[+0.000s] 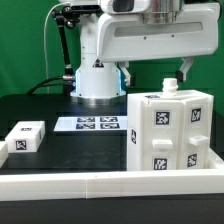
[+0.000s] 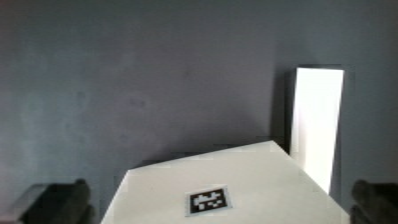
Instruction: Assemble cabinet
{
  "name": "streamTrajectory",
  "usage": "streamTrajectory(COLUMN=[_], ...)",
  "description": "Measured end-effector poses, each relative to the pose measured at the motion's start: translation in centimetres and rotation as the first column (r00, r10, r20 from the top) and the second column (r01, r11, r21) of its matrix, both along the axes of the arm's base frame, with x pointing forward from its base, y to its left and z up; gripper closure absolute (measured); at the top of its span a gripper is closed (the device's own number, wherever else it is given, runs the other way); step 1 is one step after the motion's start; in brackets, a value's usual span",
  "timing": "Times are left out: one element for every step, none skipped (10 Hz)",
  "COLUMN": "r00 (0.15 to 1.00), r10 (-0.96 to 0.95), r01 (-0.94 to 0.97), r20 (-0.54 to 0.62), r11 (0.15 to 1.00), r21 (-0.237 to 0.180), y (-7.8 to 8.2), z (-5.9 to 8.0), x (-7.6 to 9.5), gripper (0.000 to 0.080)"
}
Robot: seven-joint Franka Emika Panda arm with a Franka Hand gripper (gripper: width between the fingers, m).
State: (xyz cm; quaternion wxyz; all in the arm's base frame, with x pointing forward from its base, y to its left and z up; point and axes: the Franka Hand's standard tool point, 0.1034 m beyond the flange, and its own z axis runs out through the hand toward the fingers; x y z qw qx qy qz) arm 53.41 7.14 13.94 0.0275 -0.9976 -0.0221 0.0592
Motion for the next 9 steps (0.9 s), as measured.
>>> streamTrajectory(r00=[1.000,1.000,1.000,1.000,1.000,1.000,0.999,0.998,0.997], r10=[0.000,0.000,0.001,0.007,0.003,0.029,0.049,0.065,0.071], r01=[0.000,0.000,-0.001,-0.006,-0.003,-0.029,-0.049,-0.065,-0.071], r20=[0.000,0.000,0.000,0.009,-0.003,-0.001,0.003,0.008,0.010], r11=[1.000,1.000,1.000,1.000,1.000,0.999,0.999,0.998,0.997], r21=[0.000,0.000,0.000,-0.003,-0.012,-0.012,-0.015,-0.015,-0.018], y=[0.0,0.0,-0.2,-1.3,-2.8,-4.7,-7.3,-8.9,-11.7], z=[0.0,0.0,-0.1,-0.7,-1.2,-1.5,-1.8,-2.2,-2.9], x=[0.0,0.0,-0.1,-1.0,-2.7,-3.7,-5.1,-5.8,-6.8], gripper=[0.0004,0.0004,0.0001,0.0003,0.0003,0.0003,0.0003,0.0003,0.0003])
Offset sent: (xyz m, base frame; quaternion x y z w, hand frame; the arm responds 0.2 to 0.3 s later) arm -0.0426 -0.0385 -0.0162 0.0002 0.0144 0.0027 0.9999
